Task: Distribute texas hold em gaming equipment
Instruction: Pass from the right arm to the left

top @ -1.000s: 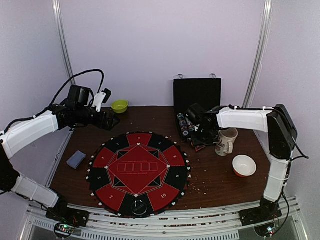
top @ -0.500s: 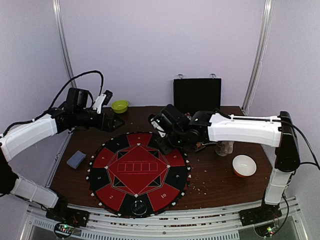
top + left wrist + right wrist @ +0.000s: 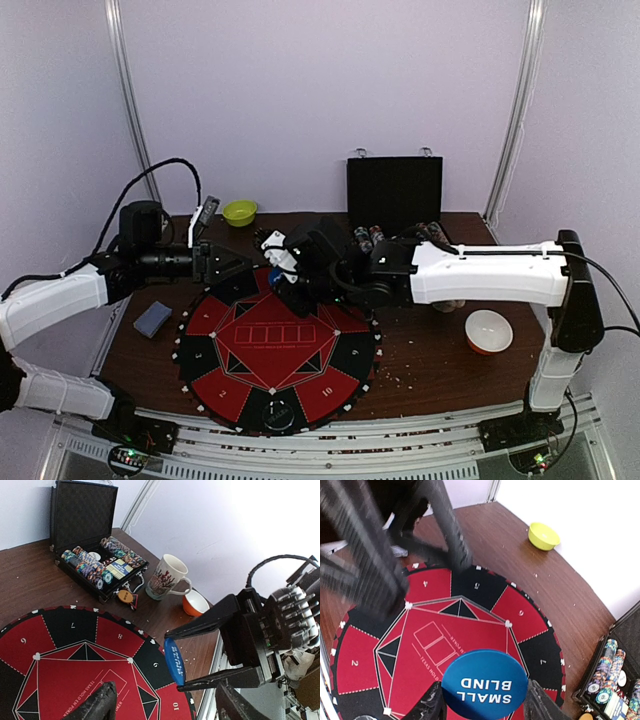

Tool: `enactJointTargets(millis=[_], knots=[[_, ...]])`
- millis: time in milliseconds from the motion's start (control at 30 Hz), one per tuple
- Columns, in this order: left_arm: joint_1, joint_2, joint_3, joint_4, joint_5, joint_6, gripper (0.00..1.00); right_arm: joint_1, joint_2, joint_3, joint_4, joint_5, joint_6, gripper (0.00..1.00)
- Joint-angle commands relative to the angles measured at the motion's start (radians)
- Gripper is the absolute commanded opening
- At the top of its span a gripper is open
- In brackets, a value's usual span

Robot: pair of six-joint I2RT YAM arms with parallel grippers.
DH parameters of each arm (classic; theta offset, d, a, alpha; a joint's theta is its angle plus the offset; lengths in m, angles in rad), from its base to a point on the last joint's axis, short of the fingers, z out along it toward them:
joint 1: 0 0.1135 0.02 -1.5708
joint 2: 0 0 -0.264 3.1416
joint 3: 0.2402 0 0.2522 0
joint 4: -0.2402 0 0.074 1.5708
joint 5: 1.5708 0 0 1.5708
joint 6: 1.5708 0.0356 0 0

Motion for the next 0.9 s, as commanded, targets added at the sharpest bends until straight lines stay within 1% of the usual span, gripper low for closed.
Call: enactJointTargets(millis=[0, 67, 100, 167, 300, 400, 433, 500, 533, 600, 667, 700, 733, 767, 867], knots=[[-0.026, -0.011, -0.023, 0.149, 0.024, -0.039, 0.68, 0.017, 0.033, 0.051, 0.045, 0.042, -0.044, 0.34], [-0.03, 0.009, -0.024, 0.155, 0.015, -0.05, 0.61, 0.025, 0.038, 0.057, 0.049, 0.046, -0.049, 0.34], [-0.031, 0.021, -0.023, 0.154, 0.008, -0.052, 0.58, 0.027, 0.039, 0.059, 0.052, 0.047, -0.051, 0.34], [-0.035, 0.042, -0.018, 0.15, 0.01, -0.055, 0.57, 0.031, 0.041, 0.065, 0.056, 0.052, -0.054, 0.34], [-0.044, 0.074, -0.005, 0.121, 0.022, -0.032, 0.44, 0.033, 0.051, 0.072, 0.053, 0.056, -0.059, 0.34], [-0.059, 0.093, 0.009, 0.085, 0.031, 0.002, 0.43, 0.036, 0.061, 0.083, 0.047, 0.064, -0.064, 0.33], [-0.061, 0.097, 0.012, 0.075, 0.033, 0.009, 0.41, 0.037, 0.063, 0.086, 0.048, 0.064, -0.066, 0.33], [-0.065, 0.105, 0.015, 0.063, 0.031, 0.024, 0.33, 0.037, 0.063, 0.088, 0.054, 0.065, -0.069, 0.33], [-0.067, 0.107, 0.015, 0.06, 0.035, 0.029, 0.3, 0.038, 0.062, 0.09, 0.056, 0.067, -0.07, 0.33], [-0.074, 0.113, 0.019, 0.055, 0.052, 0.038, 0.29, 0.038, 0.062, 0.091, 0.058, 0.073, -0.075, 0.33], [-0.079, 0.115, 0.026, 0.05, 0.064, 0.045, 0.22, 0.039, 0.062, 0.091, 0.058, 0.078, -0.08, 0.33], [-0.081, 0.116, 0.029, 0.047, 0.068, 0.05, 0.14, 0.039, 0.061, 0.091, 0.058, 0.079, -0.08, 0.33], [-0.08, 0.117, 0.032, 0.041, 0.072, 0.055, 0.03, 0.039, 0.06, 0.089, 0.058, 0.077, -0.08, 0.33], [-0.08, 0.114, 0.034, 0.037, 0.073, 0.056, 0.0, 0.039, 0.058, 0.087, 0.058, 0.077, -0.08, 0.33], [-0.08, 0.104, 0.032, 0.025, 0.048, 0.029, 0.0, 0.038, 0.052, 0.077, 0.058, 0.083, -0.08, 0.34]])
